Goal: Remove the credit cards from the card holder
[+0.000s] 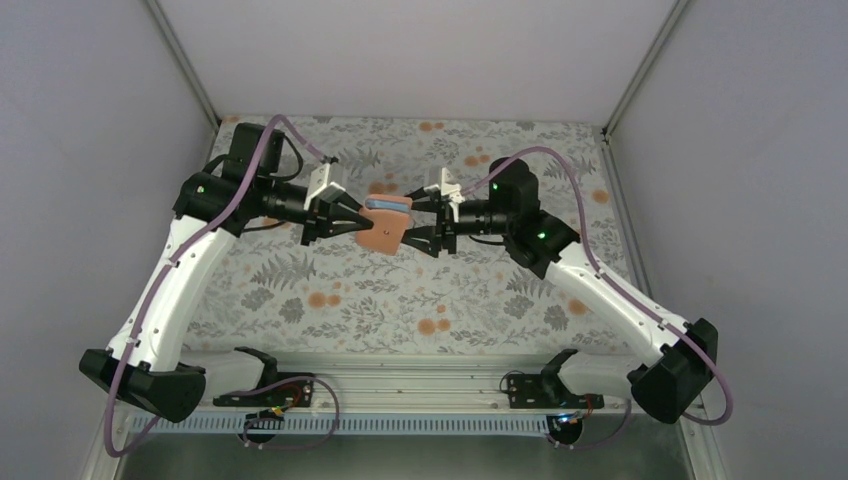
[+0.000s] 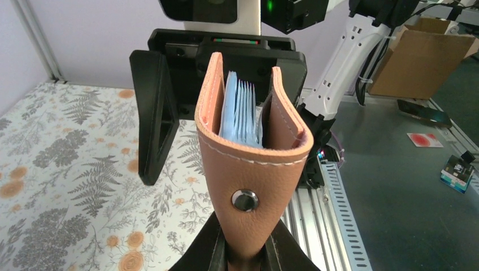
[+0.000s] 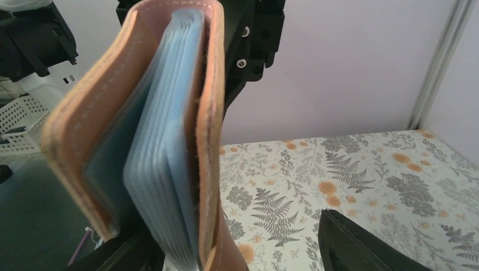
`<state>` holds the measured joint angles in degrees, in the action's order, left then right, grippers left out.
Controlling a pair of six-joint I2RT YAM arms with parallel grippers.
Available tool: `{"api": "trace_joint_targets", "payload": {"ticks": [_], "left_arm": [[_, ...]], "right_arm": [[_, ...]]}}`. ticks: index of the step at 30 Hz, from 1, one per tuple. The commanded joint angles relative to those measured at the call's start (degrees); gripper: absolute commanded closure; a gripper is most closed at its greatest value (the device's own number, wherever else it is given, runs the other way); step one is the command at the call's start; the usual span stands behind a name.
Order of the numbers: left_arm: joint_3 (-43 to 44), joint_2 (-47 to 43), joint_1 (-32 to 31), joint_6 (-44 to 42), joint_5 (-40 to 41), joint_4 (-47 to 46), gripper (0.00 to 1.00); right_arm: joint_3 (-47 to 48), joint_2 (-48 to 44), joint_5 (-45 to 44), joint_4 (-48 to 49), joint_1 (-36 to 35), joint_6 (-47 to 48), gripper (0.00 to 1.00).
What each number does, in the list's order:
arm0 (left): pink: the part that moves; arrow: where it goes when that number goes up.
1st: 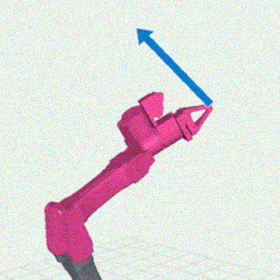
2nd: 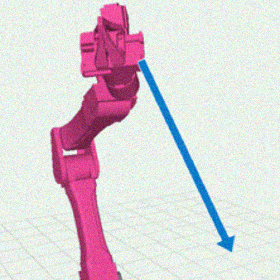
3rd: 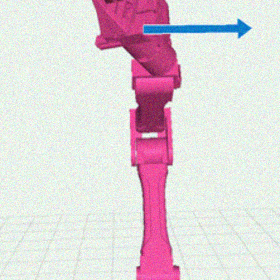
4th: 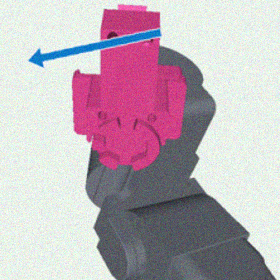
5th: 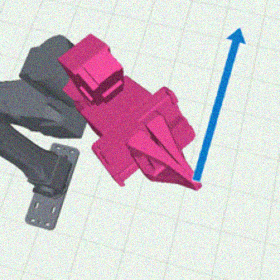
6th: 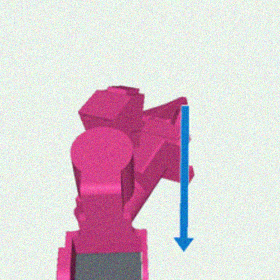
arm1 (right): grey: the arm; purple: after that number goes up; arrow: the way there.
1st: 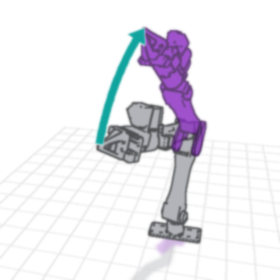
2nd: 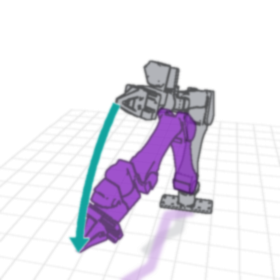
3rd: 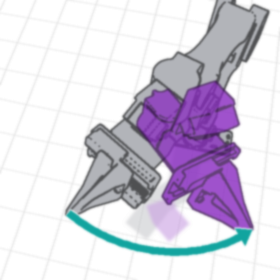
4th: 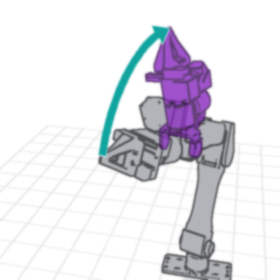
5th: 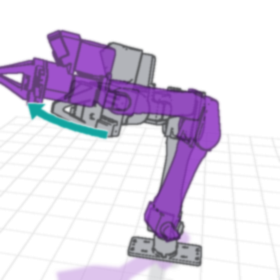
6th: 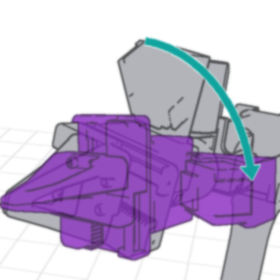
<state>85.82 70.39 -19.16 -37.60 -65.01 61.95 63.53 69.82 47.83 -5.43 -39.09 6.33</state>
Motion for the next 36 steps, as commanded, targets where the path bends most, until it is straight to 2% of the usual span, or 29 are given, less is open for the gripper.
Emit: {"api": "trace_joint_targets", "payload": {"ticks": [1,2,3,5,8,9,10,11,13,14,15,17,19,21,23,25,31,36], "left_arm": [[0.3,-0.4,-0.3,-0.3,-2.0,-2.1,0.97],[0.0,-0.4,-0.3,0.6,-1.4,-2.9,0.98],[-0.2,-0.3,-0.3,1.3,-0.9,-3.6,0.98],[-0.3,-0.1,-0.3,2.7,0.1,-4.8,0.98],[-0.1,0.0,-0.3,4.1,1.8,-6.2,0.97],[-0.2,0.0,-0.3,4.6,2.5,-6.8,0.96],[-0.3,0.0,-0.3,5.5,3.5,-7.4,0.9],[-0.4,-0.1,-0.4,6.3,4.6,-8.3,0.75],[-0.5,-0.2,-0.3,9.4,8.5,-11.1,0.25],[-0.6,-0.3,-0.3,11.8,11.8,-12.8,0.03],[-0.8,-0.4,-0.3,13.8,15.5,-14.7,0.0],[-1.3,-0.1,-0.3,16.8,27.0,-17.9,0.0],[-2.2,0.3,-0.5,18.1,34.7,-20.2,0.0],[-2.9,1.0,-1.4,18.4,38.9,-21.2,0.0],[-3.3,1.6,-2.6,18.4,39.5,-21.2,0.0],[-3.8,1.8,-4.2,18.2,39.4,-21.3,0.0],[-4.3,2.7,-6.0,17.6,41.5,-21.6,0.0],[-3.1,3.8,-6.3,16.8,44.9,-20.2,0.0]], "right_arm": [[2.4,0.8,4.3,-1.0,-1.8,2.9,0.29],[2.7,1.0,5.3,-1.3,-2.2,3.3,0.28],[2.9,1.2,5.4,-1.4,-2.7,3.4,0.32],[3.1,1.3,5.3,-0.9,-2.9,2.5,0.59],[2.2,0.7,3.7,1.3,-2.9,-0.4,0.94],[1.9,0.4,2.2,2.2,-2.9,-1.6,0.96],[1.7,0.3,0.7,2.6,-2.9,-2.8,0.96],[1.8,0.3,-1.2,2.7,-2.9,-4.0,0.96],[2.6,0.8,-6.5,2.2,-2.8,-7.9,0.96],[3.4,1.3,-11.0,1.5,-2.8,-10.7,0.96],[4.5,2.2,-16.5,0.2,-2.9,-14.8,0.96],[7.9,5.2,-30.2,-6.6,-2.8,-22.8,0.96],[10.4,7.5,-39.5,-10.7,-3.3,-29.5,0.96],[10.6,7.9,-45.2,-10.1,-5.2,-31.5,0.96],[10.8,8.3,-49.2,-8.6,-7.5,-32.6,0.96],[11.5,8.9,-51.3,-7.9,-9.1,-33.2,0.96],[14.8,11.2,-50.5,-9.7,-11.0,-32.4,0.96],[14.5,10.1,-46.7,-8.9,-11.2,-30.5,0.96]]}}
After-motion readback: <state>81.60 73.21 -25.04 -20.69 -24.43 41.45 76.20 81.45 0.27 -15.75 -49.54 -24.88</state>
